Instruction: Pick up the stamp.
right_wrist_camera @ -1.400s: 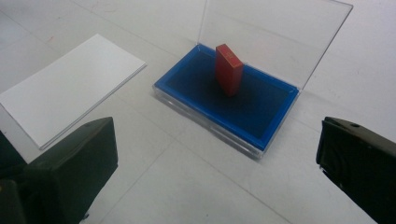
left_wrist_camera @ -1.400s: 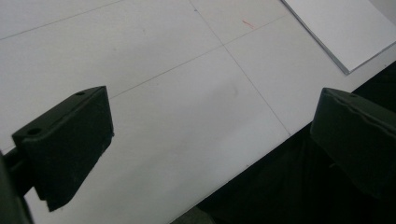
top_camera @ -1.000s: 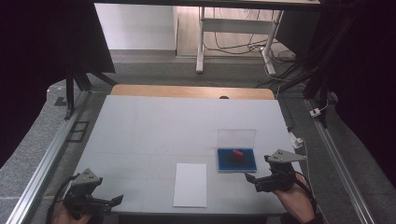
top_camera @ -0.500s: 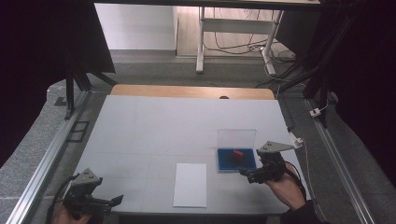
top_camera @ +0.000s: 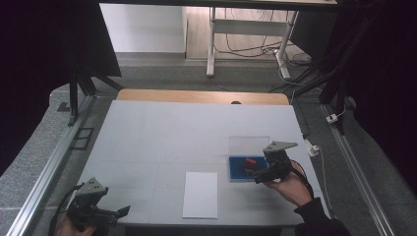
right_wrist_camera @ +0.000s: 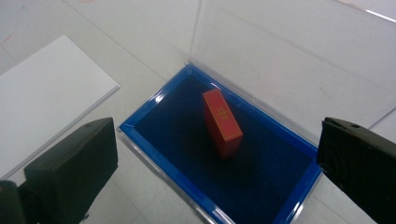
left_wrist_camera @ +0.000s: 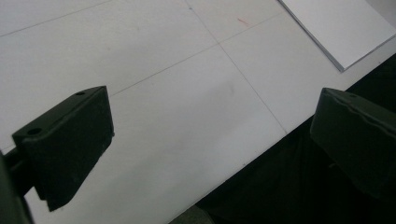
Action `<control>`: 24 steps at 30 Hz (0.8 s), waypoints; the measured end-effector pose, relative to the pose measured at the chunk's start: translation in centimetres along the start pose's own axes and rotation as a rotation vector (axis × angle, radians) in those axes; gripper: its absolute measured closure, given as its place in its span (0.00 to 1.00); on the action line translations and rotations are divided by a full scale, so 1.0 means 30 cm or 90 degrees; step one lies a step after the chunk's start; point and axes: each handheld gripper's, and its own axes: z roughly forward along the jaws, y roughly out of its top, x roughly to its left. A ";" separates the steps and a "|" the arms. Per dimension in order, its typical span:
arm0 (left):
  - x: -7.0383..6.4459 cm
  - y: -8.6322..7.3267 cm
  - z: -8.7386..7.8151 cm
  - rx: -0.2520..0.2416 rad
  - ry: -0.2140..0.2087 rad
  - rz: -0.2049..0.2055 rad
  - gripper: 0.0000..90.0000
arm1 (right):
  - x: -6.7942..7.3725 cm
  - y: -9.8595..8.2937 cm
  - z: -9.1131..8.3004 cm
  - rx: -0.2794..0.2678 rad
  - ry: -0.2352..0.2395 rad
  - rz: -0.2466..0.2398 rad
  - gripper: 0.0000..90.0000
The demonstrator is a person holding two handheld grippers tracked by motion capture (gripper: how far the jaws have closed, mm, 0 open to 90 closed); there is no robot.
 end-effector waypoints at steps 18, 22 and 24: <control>0.000 0.001 0.003 0.005 0.001 0.000 0.00 | -0.031 0.034 0.062 0.047 0.041 -0.060 0.49; 0.000 0.002 0.004 0.007 0.000 -0.001 0.00 | -0.033 0.039 0.075 0.059 0.054 -0.080 0.66; 0.001 0.002 0.005 0.007 -0.001 -0.002 0.00 | -0.034 0.041 0.077 0.058 0.055 -0.085 0.69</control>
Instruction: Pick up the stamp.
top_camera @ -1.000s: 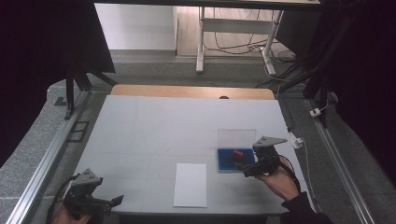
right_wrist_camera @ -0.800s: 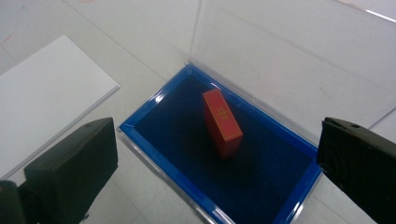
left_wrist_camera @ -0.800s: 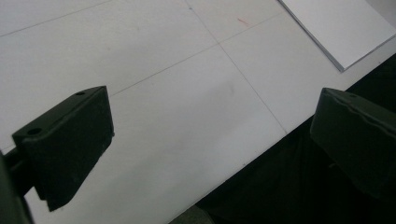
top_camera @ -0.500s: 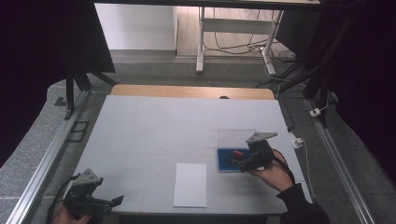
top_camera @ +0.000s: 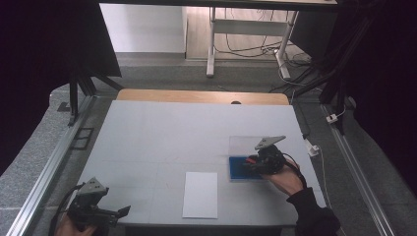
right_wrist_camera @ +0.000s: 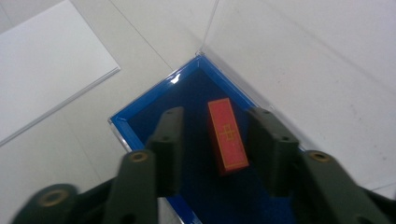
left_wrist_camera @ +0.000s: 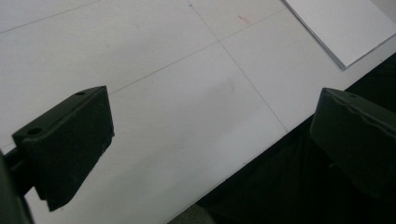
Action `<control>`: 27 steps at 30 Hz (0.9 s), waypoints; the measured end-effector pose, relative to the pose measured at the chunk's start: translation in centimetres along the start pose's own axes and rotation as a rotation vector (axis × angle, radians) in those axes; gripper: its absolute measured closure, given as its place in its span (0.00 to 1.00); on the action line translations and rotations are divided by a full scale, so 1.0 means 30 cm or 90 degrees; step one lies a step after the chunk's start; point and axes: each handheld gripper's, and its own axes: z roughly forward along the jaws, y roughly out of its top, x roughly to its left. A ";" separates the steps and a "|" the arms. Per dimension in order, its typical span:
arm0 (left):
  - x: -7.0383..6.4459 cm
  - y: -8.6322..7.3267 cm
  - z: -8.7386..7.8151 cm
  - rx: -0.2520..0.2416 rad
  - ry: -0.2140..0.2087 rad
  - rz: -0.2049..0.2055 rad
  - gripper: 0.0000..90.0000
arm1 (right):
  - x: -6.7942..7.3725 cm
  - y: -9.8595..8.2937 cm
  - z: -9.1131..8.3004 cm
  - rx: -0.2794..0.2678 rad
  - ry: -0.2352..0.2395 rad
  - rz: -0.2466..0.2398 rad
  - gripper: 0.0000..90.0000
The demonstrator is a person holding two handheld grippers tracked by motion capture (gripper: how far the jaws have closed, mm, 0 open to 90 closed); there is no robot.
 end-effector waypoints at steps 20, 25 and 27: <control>0.004 -0.001 -0.003 -0.002 -0.004 -0.005 0.00 | 0.000 0.006 -0.032 -0.026 0.008 0.002 0.89; 0.005 -0.001 -0.004 -0.004 -0.005 -0.007 0.00 | 0.005 0.005 -0.050 -0.032 -0.001 0.015 0.89; 0.005 -0.001 -0.003 -0.003 -0.005 -0.007 0.00 | 0.006 0.003 -0.059 -0.035 -0.004 0.025 0.89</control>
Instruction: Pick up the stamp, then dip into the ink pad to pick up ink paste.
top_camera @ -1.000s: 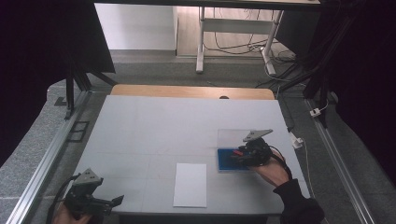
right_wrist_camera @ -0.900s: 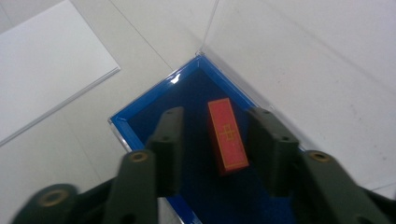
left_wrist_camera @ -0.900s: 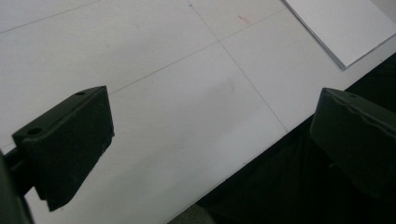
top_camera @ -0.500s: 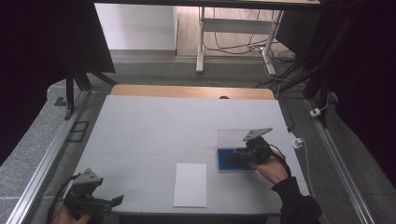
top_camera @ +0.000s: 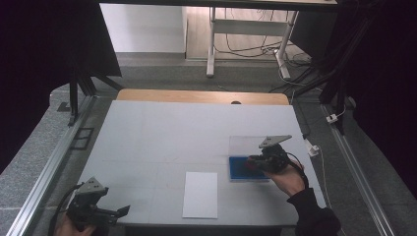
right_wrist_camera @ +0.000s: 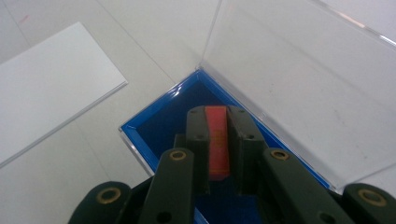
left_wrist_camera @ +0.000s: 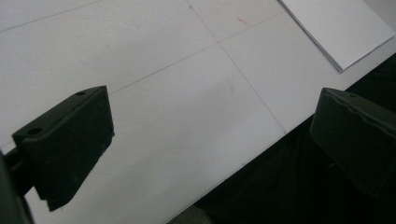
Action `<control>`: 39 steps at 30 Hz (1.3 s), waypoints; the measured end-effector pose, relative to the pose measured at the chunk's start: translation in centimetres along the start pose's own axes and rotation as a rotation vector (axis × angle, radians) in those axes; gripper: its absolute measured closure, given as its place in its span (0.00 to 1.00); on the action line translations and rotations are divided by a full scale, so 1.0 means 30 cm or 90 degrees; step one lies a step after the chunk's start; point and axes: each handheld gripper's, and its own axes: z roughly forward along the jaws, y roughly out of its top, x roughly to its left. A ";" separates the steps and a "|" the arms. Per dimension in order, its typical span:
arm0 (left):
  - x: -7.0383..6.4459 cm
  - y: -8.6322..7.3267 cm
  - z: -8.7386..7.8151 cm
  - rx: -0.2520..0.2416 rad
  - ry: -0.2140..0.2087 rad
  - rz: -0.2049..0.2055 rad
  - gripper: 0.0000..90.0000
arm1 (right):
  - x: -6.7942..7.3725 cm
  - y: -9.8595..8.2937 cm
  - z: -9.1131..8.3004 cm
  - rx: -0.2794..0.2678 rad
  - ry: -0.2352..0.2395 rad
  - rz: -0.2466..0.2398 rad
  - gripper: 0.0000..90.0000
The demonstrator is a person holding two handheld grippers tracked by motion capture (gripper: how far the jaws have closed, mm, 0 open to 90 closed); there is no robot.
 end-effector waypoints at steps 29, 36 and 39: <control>0.002 0.002 0.002 0.003 -0.003 0.000 0.00 | 0.030 0.005 0.016 -0.019 -0.030 0.013 0.89; 0.002 0.002 0.002 0.003 -0.003 -0.001 0.00 | 0.030 -0.003 0.041 -0.003 -0.030 0.010 0.89; 0.002 0.002 0.002 0.002 -0.003 -0.001 0.00 | 0.032 -0.005 0.049 0.002 -0.029 0.009 0.89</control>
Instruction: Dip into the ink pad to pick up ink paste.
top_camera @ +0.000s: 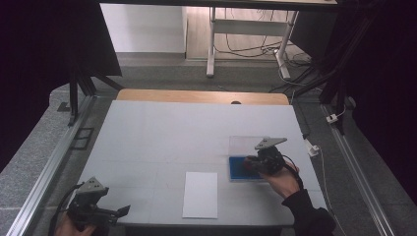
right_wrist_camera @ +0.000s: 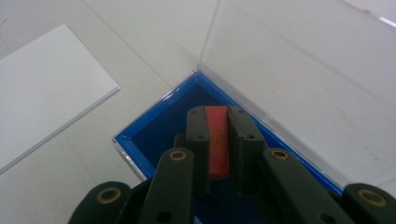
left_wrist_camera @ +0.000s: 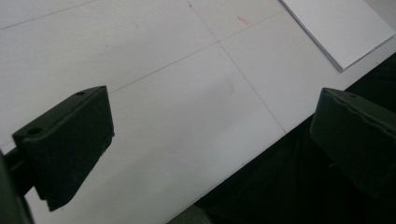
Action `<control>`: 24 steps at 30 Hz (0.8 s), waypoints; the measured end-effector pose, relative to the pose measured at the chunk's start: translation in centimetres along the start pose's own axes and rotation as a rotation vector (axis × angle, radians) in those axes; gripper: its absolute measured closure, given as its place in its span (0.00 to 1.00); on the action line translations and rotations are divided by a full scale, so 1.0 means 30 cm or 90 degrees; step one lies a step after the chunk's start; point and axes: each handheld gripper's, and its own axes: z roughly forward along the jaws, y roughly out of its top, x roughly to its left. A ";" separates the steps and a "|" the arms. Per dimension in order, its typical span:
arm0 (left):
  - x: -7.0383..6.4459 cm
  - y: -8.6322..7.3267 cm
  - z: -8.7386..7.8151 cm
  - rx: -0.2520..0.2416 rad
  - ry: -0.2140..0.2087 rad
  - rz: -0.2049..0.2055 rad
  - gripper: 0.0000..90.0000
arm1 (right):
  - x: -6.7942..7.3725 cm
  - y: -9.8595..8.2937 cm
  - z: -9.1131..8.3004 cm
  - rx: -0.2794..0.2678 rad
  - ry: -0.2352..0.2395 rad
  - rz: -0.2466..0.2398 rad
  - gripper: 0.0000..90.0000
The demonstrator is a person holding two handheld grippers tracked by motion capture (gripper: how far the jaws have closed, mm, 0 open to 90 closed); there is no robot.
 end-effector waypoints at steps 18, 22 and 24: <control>-0.001 0.001 0.002 0.005 0.003 0.002 0.00 | 0.023 -0.010 0.017 0.006 -0.017 -0.009 0.89; -0.002 0.002 0.005 0.009 0.004 0.001 0.00 | 0.041 -0.010 0.019 0.008 -0.037 -0.025 0.89; -0.002 0.003 0.005 0.009 0.004 0.001 0.00 | 0.049 -0.008 0.020 0.010 -0.044 -0.034 0.89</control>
